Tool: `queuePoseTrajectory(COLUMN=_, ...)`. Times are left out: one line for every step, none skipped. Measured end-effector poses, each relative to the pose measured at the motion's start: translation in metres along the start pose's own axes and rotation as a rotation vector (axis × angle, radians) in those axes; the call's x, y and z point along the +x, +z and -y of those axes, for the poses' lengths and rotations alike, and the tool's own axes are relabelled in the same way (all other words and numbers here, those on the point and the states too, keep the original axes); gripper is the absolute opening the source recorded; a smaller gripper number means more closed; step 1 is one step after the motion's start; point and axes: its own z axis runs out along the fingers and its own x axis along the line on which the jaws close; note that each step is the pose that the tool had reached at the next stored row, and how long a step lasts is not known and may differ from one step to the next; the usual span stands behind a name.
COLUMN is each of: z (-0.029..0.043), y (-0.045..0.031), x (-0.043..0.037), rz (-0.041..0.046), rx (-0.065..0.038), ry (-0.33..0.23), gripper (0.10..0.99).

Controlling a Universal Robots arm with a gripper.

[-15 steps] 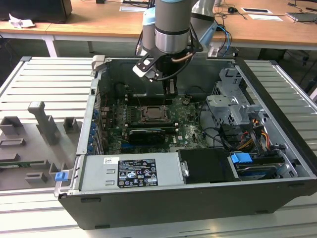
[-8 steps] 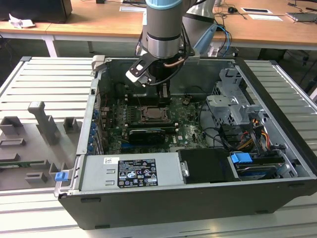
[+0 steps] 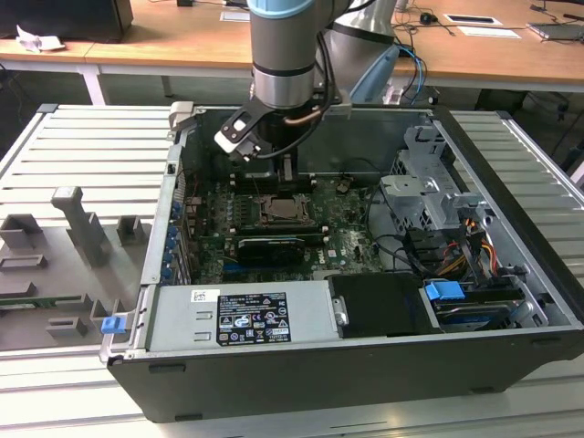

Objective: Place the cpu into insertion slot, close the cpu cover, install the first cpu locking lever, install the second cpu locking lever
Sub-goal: 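Close the cpu cover, then install the first cpu locking lever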

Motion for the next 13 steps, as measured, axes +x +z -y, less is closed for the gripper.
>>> queuePoseTrajectory(z=0.0008, y=0.0000, x=0.0000, rz=-0.0001, rx=0.000, ry=0.000, gripper=0.106)
queuePoseTrajectory(z=0.0008, y=0.0001, x=0.0000, rz=0.0000, rx=0.000, ry=0.000, gripper=0.106)
queuePoseTrajectory(z=0.0008, y=0.0001, x=0.0000, rz=0.0000, rx=0.000, ry=0.000, gripper=0.106)
queuePoseTrajectory(z=0.0009, y=0.0002, x=0.0000, rz=-0.0002, rx=0.000, ry=0.000, gripper=0.106)
queuePoseTrajectory(z=0.0009, y=-0.0003, x=0.0000, rz=-0.0002, rx=0.000, ry=0.000, gripper=0.106)
queuePoseTrajectory(z=0.0008, y=-0.0014, x=0.0000, rz=-0.0001, rx=0.000, ry=0.000, gripper=0.106)
queuePoseTrajectory(z=0.0008, y=-0.0021, x=0.0000, rz=-0.0002, rx=0.000, ry=0.000, gripper=0.106)
queuePoseTrajectory(z=0.0007, y=-0.0034, x=0.0000, rz=-0.0001, rx=0.000, ry=0.000, gripper=0.106)
queuePoseTrajectory(z=0.0006, y=-0.0047, x=0.0001, rz=-0.0001, rx=0.000, ry=0.000, gripper=0.106)
queuePoseTrajectory(z=0.0005, y=-0.0055, x=0.0001, rz=-0.0002, rx=0.000, ry=0.000, gripper=0.106)
queuePoseTrajectory(z=0.0005, y=-0.0057, x=0.0001, rz=-0.0004, rx=0.000, ry=0.000, gripper=0.106)
queuePoseTrajectory(z=0.0005, y=-0.0062, x=0.0001, rz=-0.0002, rx=0.000, ry=0.000, gripper=0.106)
queuePoseTrajectory(z=0.0005, y=-0.0070, x=0.0001, rz=-0.0001, rx=0.000, ry=0.000, gripper=0.106)
